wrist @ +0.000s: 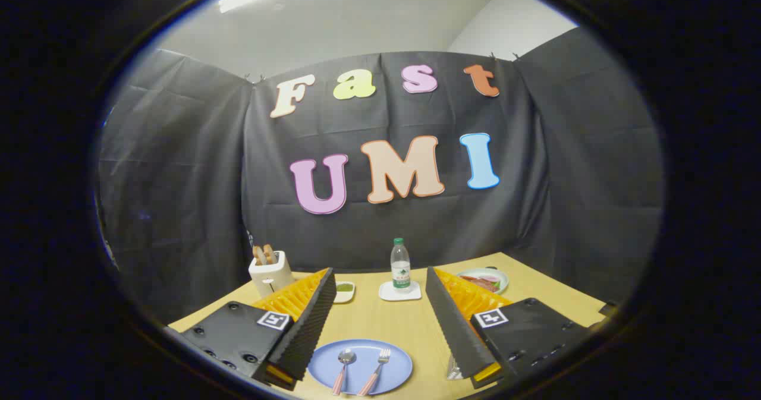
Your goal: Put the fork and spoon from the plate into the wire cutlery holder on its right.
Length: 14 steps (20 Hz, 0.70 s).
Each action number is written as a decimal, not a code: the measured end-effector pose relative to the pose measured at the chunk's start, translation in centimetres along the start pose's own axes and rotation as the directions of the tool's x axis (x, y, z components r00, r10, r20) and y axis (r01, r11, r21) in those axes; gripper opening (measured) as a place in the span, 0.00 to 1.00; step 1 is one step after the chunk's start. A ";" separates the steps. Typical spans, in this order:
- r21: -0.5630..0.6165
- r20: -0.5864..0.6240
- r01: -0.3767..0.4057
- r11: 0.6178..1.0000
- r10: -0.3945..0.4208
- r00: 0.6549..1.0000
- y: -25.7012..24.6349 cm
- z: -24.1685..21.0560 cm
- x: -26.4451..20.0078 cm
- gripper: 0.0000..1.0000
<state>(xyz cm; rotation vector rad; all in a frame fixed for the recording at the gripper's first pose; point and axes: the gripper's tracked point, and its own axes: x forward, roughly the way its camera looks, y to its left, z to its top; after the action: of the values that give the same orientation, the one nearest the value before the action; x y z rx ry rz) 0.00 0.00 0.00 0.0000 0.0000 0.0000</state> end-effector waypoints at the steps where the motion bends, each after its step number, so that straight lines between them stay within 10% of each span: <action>1: -0.006 0.007 0.005 1.000 -0.005 1.000 -0.1 0.2 0.2 0.96; 14: 0.001 -0.023 0.044 0.999 -0.044 0.999 -0.1 -0.4 0.7 0.96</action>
<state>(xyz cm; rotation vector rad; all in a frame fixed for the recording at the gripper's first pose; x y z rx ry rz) 0.68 -0.10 -0.38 0.0013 0.0232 -0.0444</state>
